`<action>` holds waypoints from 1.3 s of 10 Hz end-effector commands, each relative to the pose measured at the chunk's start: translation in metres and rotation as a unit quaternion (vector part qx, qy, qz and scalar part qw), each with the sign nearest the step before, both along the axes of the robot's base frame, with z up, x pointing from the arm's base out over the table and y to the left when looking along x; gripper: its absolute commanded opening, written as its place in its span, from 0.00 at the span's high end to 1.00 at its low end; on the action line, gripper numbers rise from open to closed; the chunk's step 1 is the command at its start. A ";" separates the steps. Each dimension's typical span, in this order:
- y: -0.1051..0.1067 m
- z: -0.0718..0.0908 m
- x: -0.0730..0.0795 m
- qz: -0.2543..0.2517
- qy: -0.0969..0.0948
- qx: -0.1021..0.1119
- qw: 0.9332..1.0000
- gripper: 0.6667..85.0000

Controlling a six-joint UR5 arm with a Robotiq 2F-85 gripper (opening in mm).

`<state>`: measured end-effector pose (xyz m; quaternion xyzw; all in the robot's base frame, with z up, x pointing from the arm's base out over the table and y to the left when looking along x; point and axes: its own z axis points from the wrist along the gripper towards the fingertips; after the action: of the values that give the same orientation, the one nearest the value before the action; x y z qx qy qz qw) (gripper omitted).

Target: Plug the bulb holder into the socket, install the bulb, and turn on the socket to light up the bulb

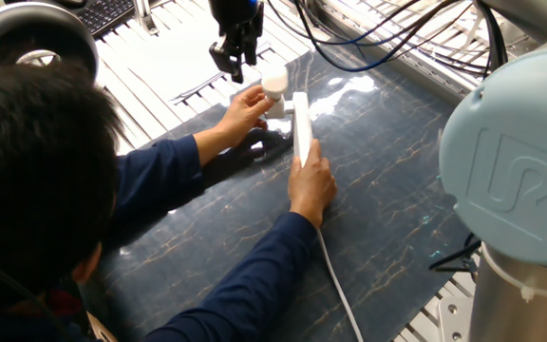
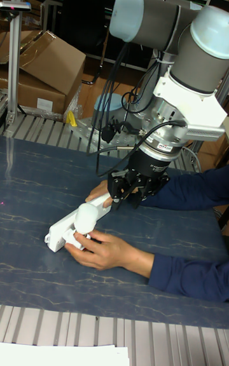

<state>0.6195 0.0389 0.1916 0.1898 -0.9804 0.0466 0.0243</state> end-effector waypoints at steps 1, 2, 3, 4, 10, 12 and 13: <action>-0.001 0.001 -0.002 -0.006 0.003 0.000 1.000 0.50; -0.004 0.002 0.000 -0.007 0.001 0.005 1.000 0.53; -0.009 0.003 0.001 -0.010 0.001 0.010 1.000 0.53; -0.014 0.002 0.003 -0.010 0.001 0.020 1.000 0.54; -0.023 -0.005 0.000 -0.037 0.004 0.040 0.998 0.62; 0.003 0.002 -0.002 -0.037 0.011 0.044 0.998 0.61; 0.020 0.002 -0.001 -0.026 0.005 0.050 0.998 0.61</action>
<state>0.6198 0.0284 0.1885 0.1622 -0.9865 0.0077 0.0232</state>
